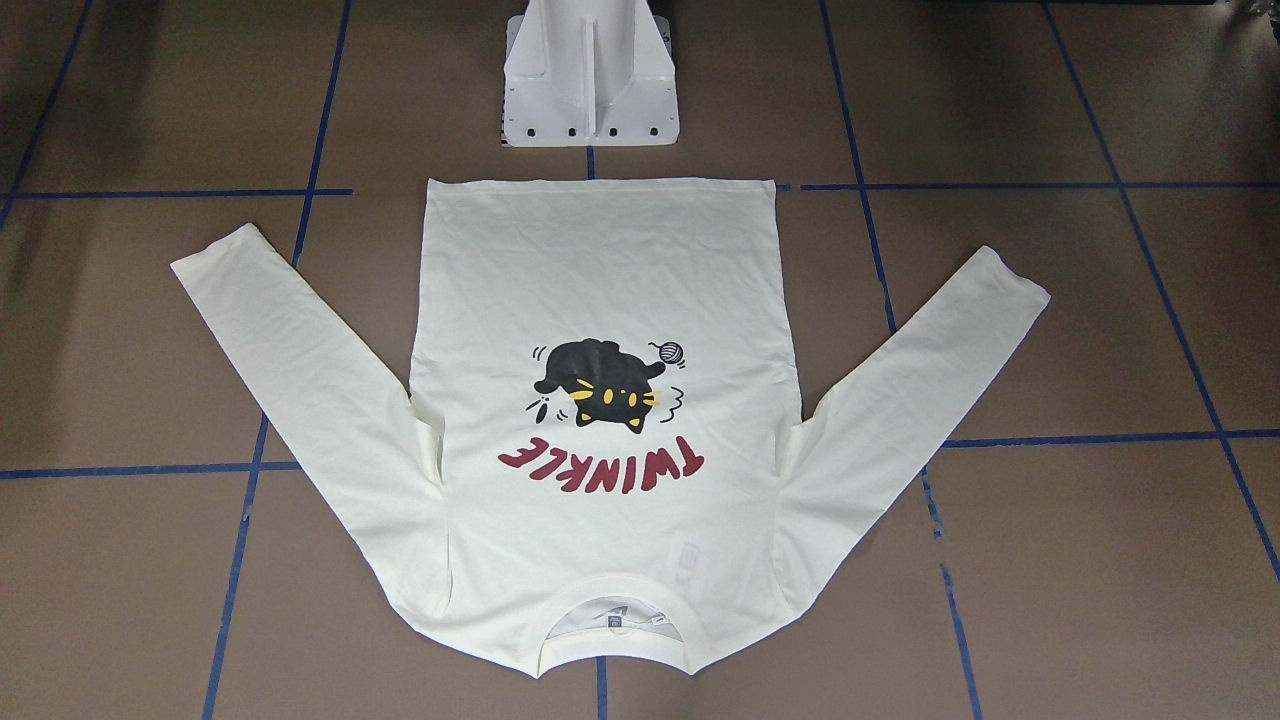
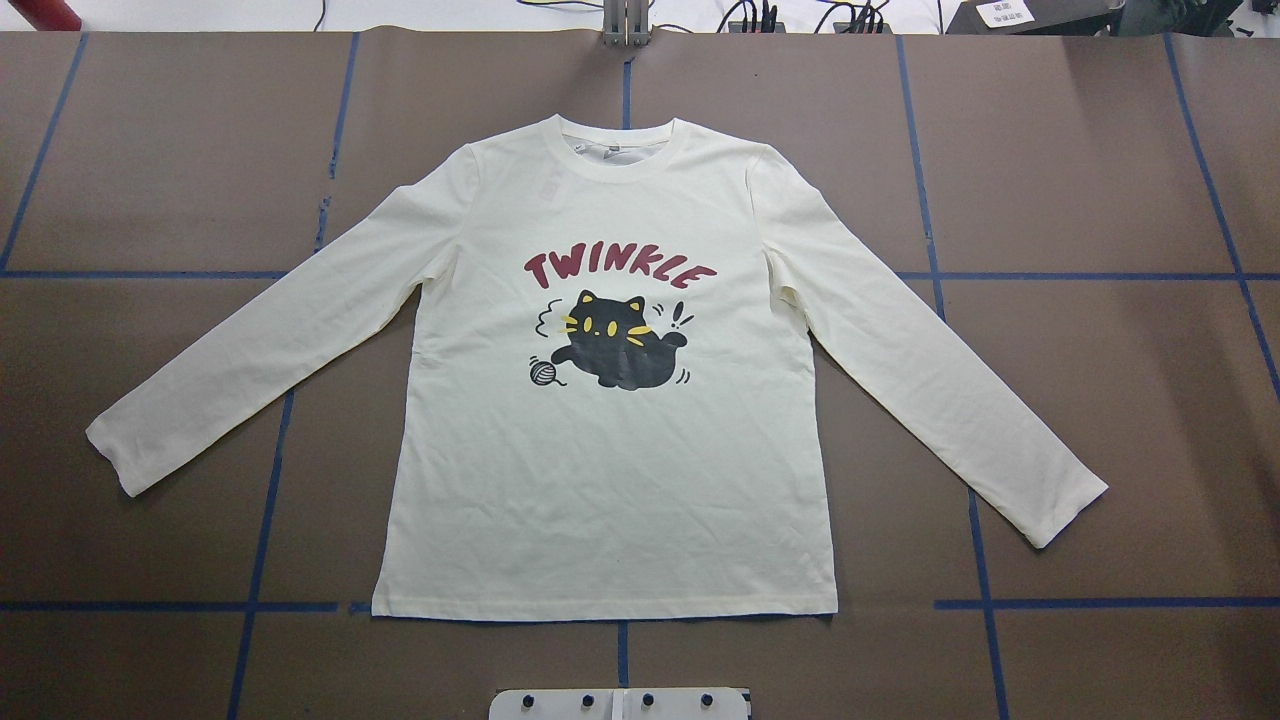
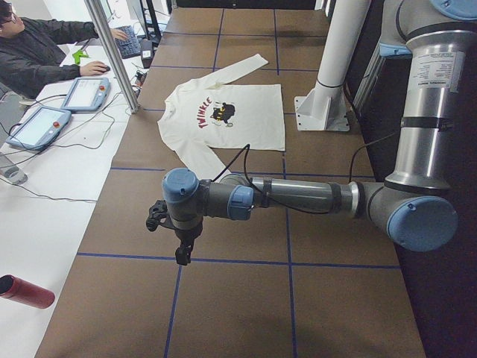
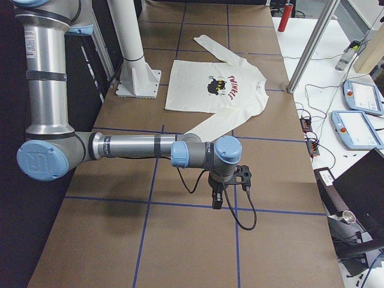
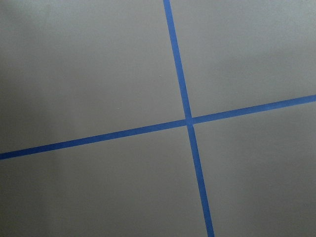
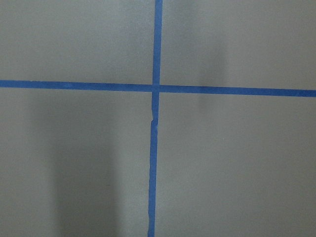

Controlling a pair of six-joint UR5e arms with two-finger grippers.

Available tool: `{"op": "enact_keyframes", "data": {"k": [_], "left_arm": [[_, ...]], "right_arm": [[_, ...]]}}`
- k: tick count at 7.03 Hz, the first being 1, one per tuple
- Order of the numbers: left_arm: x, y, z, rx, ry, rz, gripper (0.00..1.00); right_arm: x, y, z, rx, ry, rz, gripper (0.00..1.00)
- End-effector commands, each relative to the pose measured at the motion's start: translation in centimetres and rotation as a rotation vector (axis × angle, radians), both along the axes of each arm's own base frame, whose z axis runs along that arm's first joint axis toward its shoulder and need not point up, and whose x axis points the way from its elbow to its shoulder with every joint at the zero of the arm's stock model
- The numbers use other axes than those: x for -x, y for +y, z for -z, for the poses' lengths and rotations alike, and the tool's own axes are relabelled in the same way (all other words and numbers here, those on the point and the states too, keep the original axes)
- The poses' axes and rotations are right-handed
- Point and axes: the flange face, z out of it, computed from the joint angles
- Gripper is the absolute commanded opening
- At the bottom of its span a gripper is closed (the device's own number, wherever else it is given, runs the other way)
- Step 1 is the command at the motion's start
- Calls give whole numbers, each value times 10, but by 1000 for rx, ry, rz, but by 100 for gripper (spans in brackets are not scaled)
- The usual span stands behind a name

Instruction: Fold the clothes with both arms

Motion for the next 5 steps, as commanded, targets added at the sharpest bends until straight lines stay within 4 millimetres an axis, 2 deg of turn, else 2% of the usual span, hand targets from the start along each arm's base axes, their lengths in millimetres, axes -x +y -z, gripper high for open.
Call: {"op": "enact_keyframes", "data": {"k": [1, 4, 5], "left_arm": [[0, -1, 7, -17, 2, 0, 100], [-3, -6, 6, -87, -9, -5, 100], [-6, -12, 6, -98, -69, -7, 100]], "right_arm": [[1, -1, 3, -7, -2, 3, 100], [5, -13, 19, -166, -11, 7, 100], [8, -20, 32, -276, -16, 13, 100]]}}
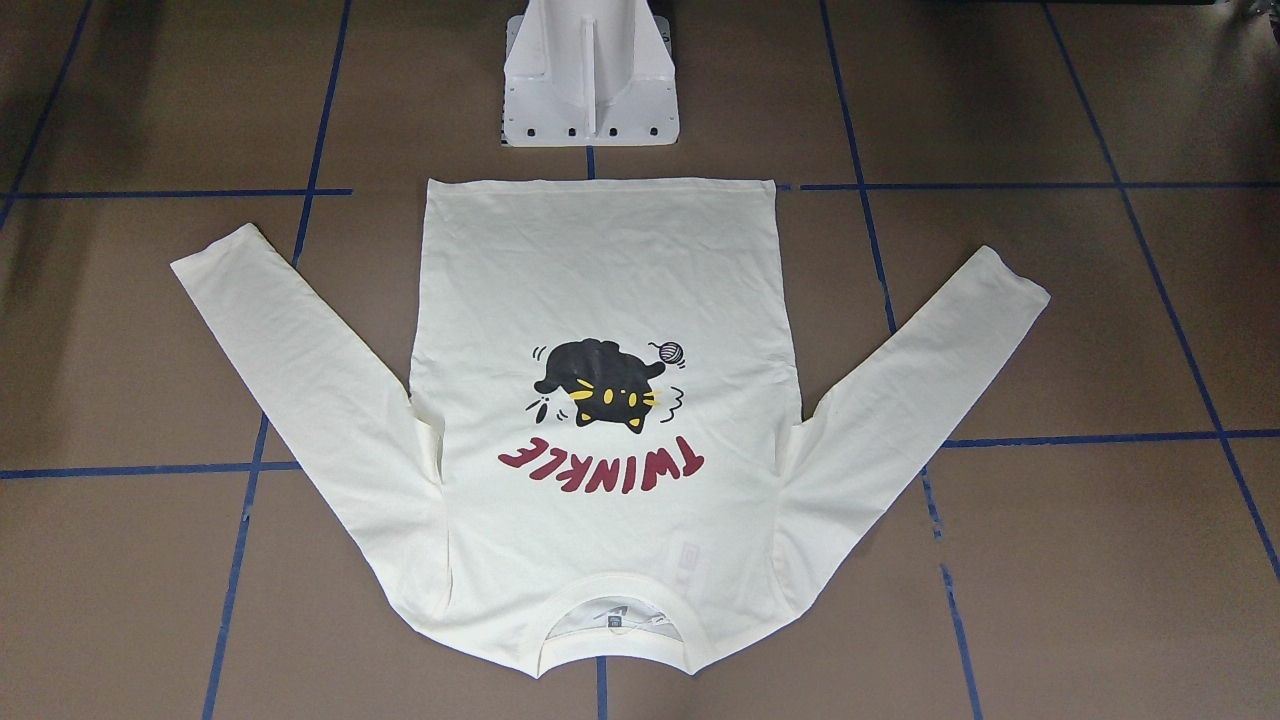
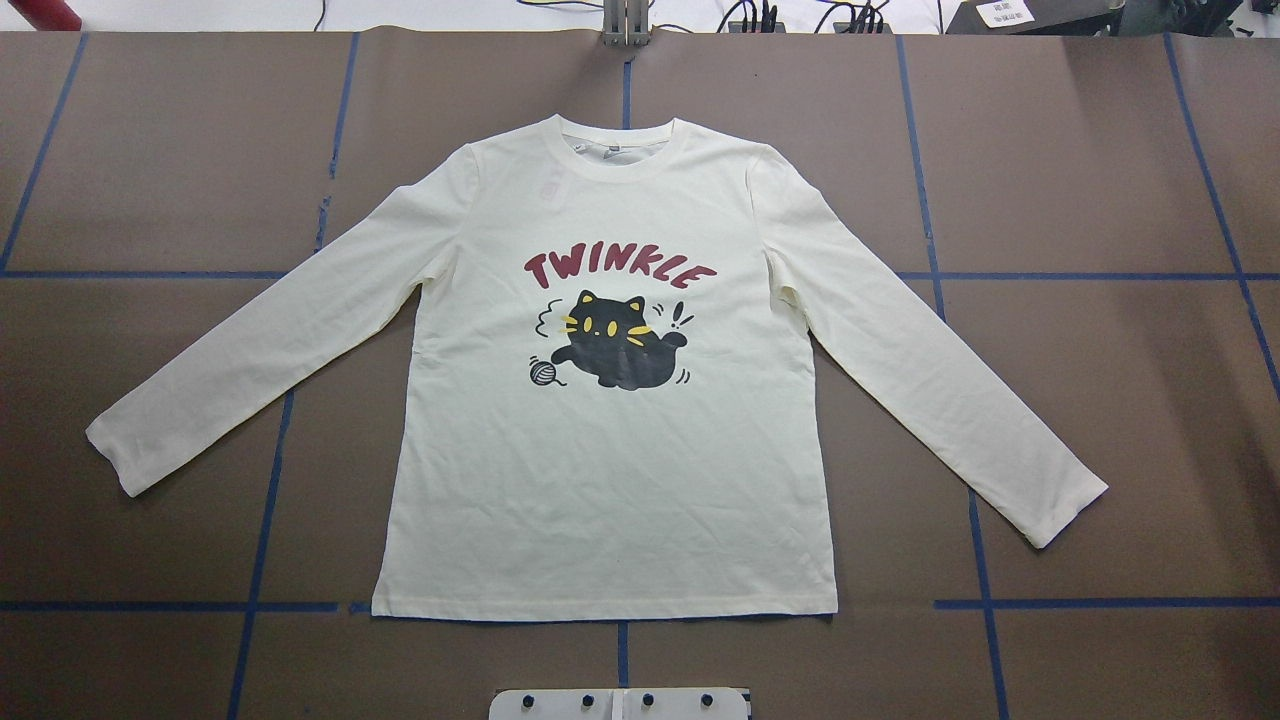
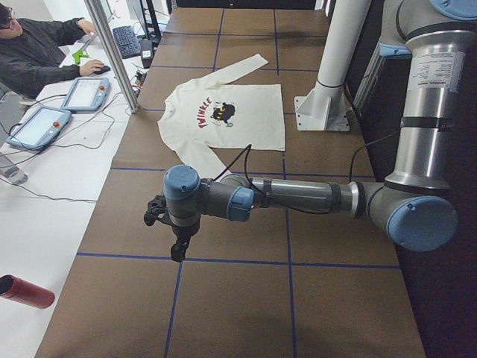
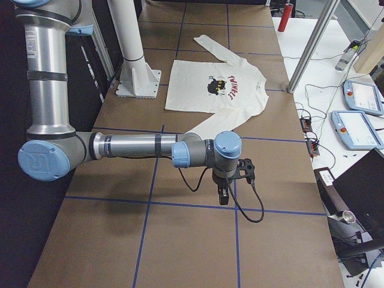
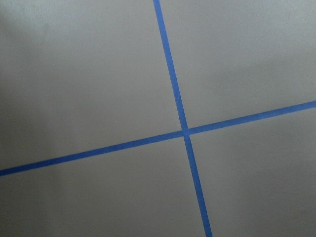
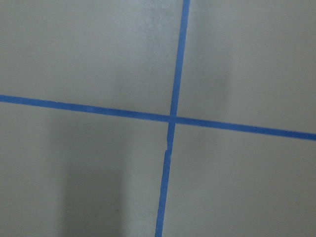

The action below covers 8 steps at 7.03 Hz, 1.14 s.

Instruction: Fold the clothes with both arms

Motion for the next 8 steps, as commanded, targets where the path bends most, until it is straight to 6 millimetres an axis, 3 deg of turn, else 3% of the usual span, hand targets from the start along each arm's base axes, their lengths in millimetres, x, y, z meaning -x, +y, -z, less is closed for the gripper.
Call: {"op": "enact_keyframes", "data": {"k": [1, 2, 4, 6, 7, 8], "left_arm": [[-3, -8, 6, -70, -57, -1, 100], [-3, -17, 25, -193, -50, 8, 100], [-2, -28, 69, -503, -29, 45, 100], [-2, -25, 76, -554, -1, 88, 100], [-2, -25, 78, -552, 4, 94, 100], [-2, -24, 79, -554, 5, 93, 100]], "right_arm": [[3, -13, 33, -275, -8, -1, 100], [1, -16, 44, -388, 8, -13, 100], [1, -16, 38, -379, -3, -20, 100], [6, -9, 46, -378, -77, 3, 100], [20, -6, 52, -307, -141, -30, 100], [44, 10, 70, -280, -207, -78, 100]]}}
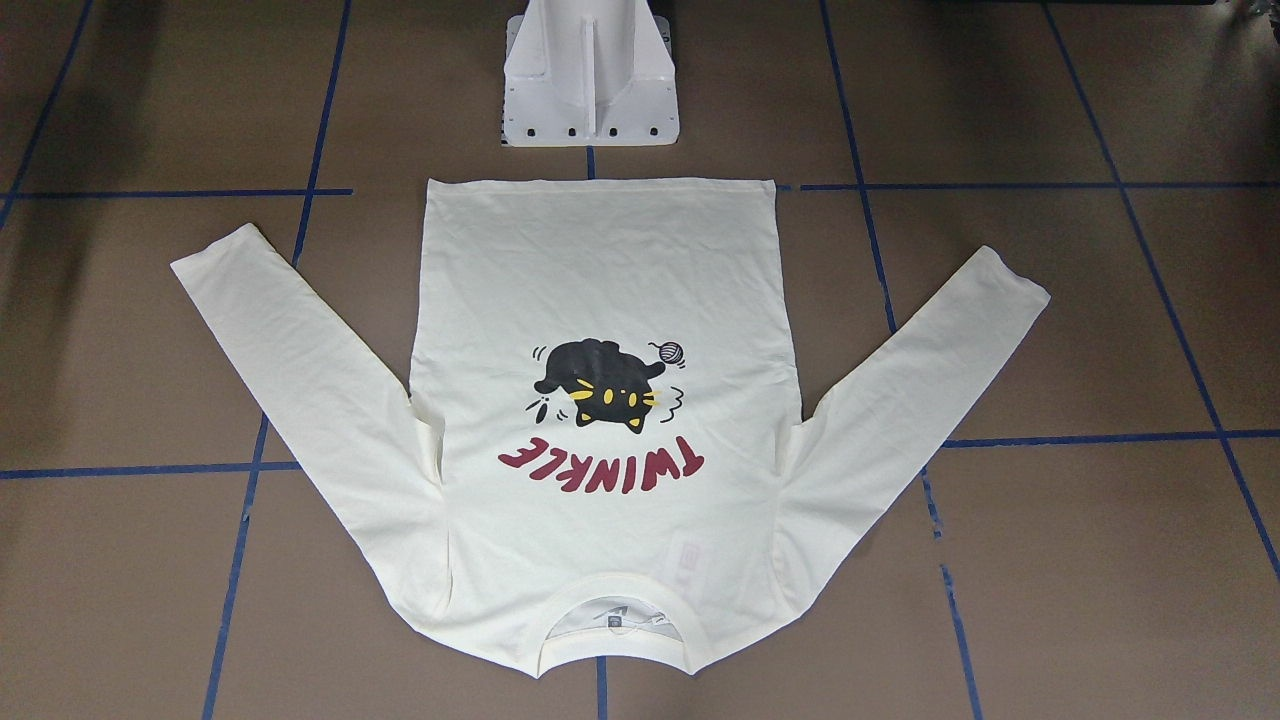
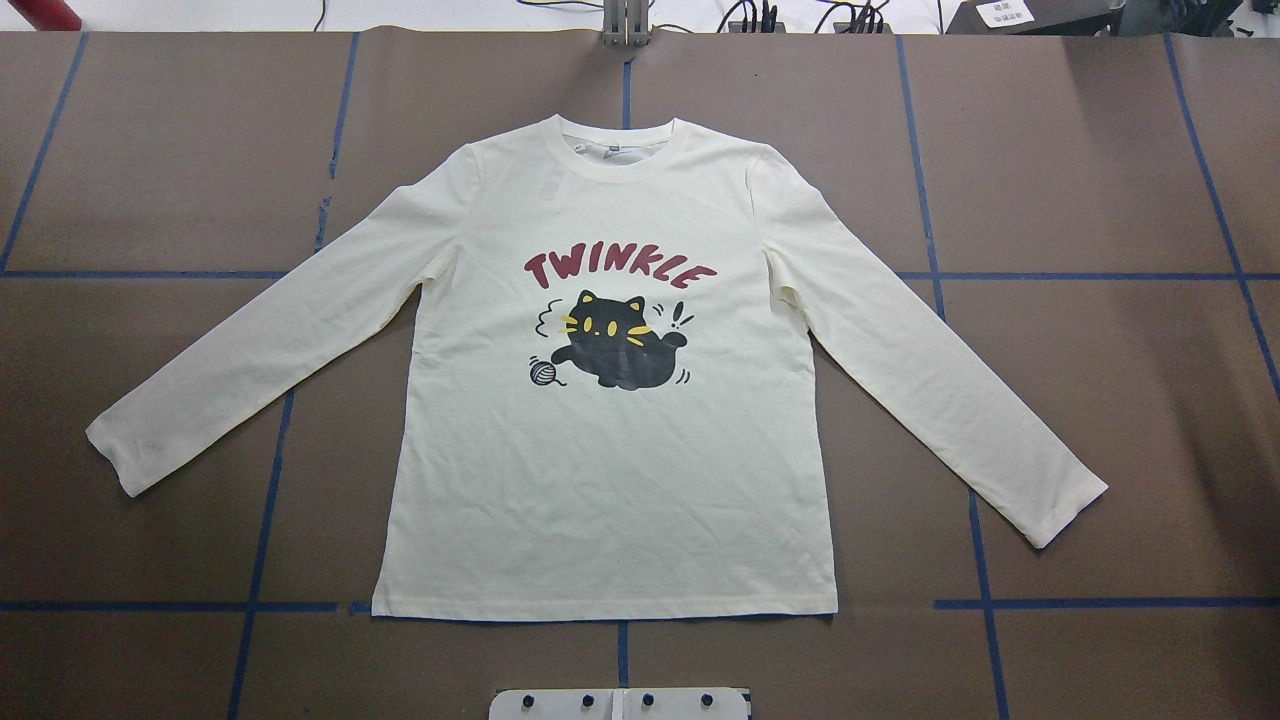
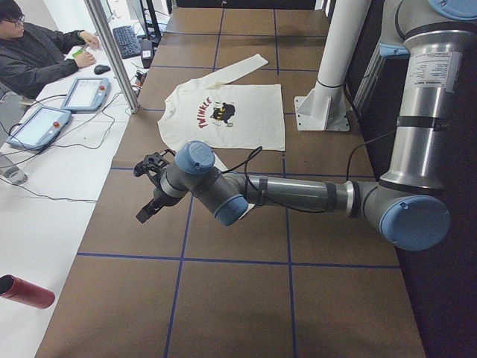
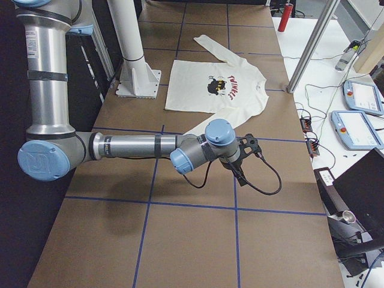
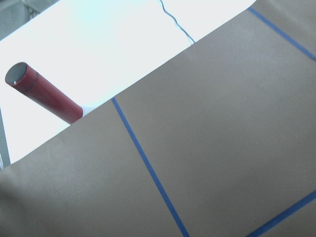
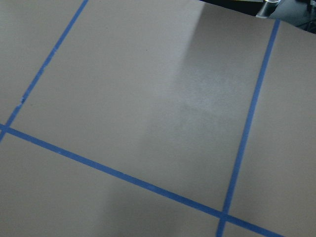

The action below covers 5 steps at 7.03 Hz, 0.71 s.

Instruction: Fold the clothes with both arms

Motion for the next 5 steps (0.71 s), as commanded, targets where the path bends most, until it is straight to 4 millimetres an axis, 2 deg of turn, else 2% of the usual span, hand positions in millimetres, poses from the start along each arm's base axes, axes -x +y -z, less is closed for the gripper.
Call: {"op": "enact_keyframes", "data": {"k": [1, 2, 3, 4, 5], "left_arm": [[0, 1, 3, -4, 7, 4, 100], [0, 1, 4, -7, 8, 3, 100], [0, 2, 6, -26, 9, 4, 100], [0, 2, 5, -28, 9, 3, 100], [0, 2, 5, -30, 9, 3, 100]], "right_arm": [[59, 42, 23, 79, -157, -58, 100], [104, 66, 30, 109, -177, -107, 100], [149, 88, 36, 202, -174, -165, 95], [185, 111, 37, 304, -181, -211, 81], [217, 141, 43, 361, -179, -235, 72]]}}
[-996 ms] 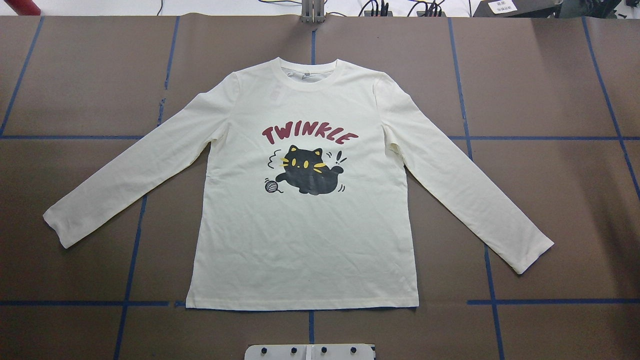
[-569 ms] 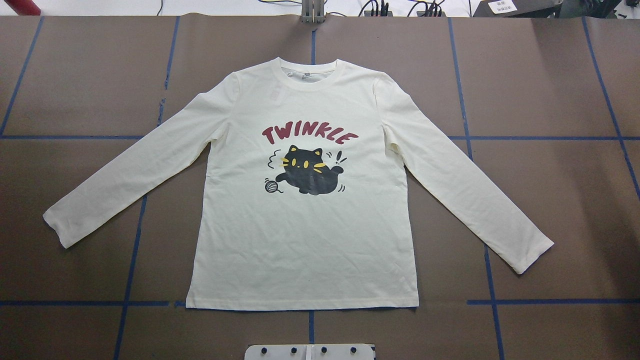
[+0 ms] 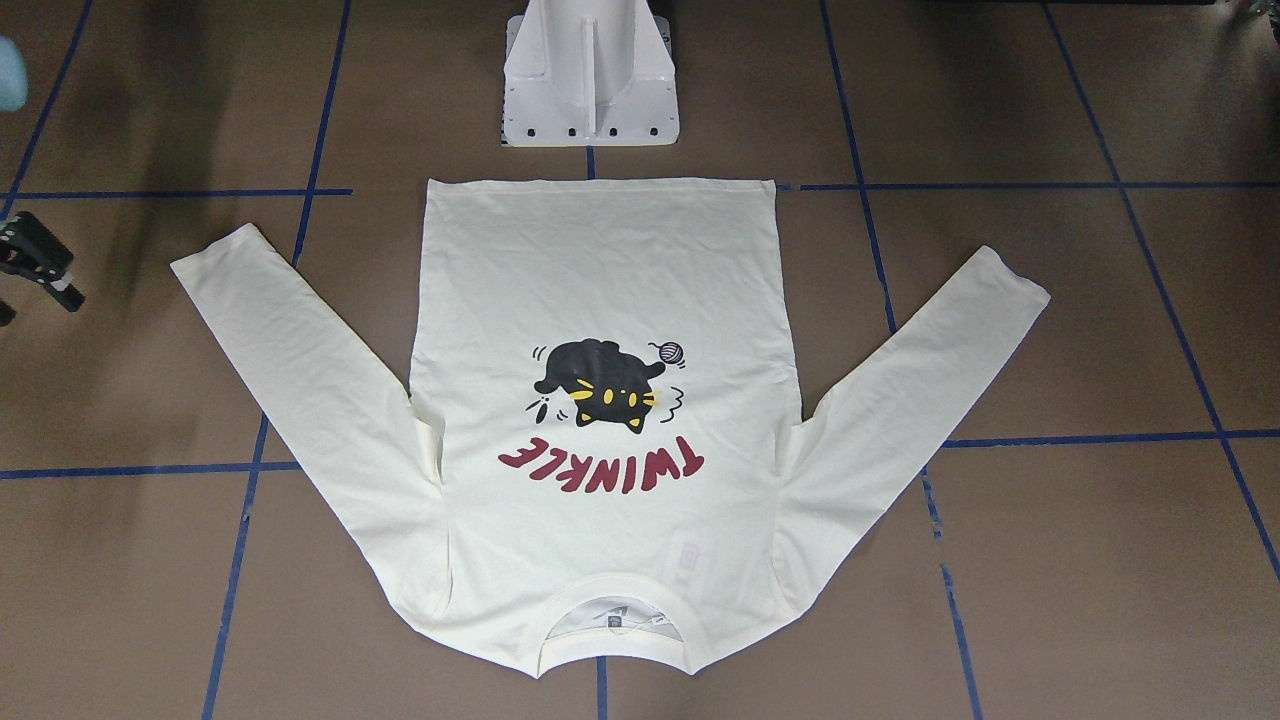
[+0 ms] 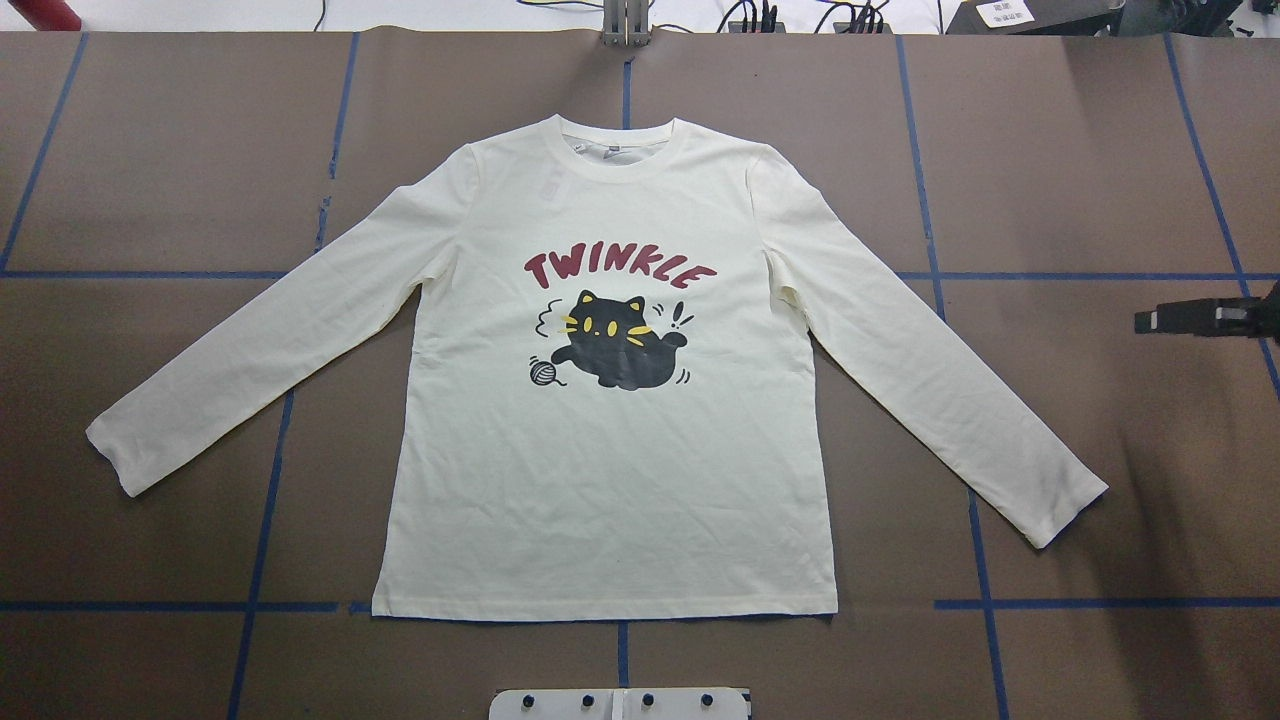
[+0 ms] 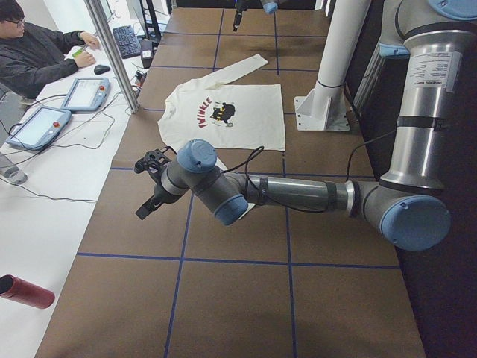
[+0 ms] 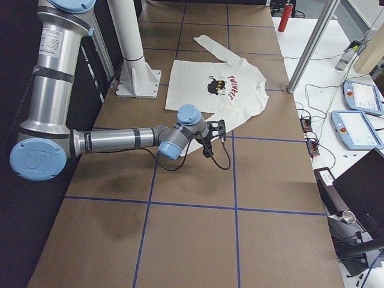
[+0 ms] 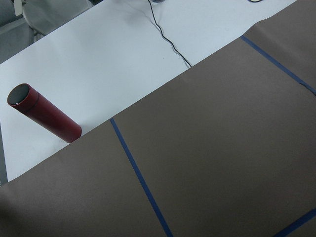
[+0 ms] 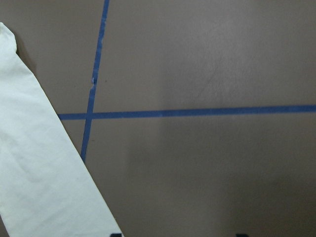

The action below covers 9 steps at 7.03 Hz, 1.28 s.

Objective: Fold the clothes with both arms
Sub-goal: 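Move the right gripper down to the cuff of the sleeve nearest it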

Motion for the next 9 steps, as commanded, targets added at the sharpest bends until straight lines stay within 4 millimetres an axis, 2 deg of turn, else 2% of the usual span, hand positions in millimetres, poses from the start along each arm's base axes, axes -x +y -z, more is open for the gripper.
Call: {"op": "enact_keyframes", "data": {"k": [1, 2, 3, 6, 9], "left_arm": [[0, 0, 0, -4, 0, 0, 100], [0, -1, 0, -4, 0, 0, 100], [0, 0, 0, -4, 0, 0, 100], [0, 0, 0, -4, 0, 0, 100], [0, 1, -1, -1, 0, 0, 100]], "right_arm": [[68, 54, 9, 88, 11, -34, 70], [80, 66, 1, 78, 42, -23, 67], [78, 76, -9, 93, 62, -3, 63], [73, 92, -29, 116, 107, 22, 63], [89, 97, -40, 112, 128, 39, 63]]}}
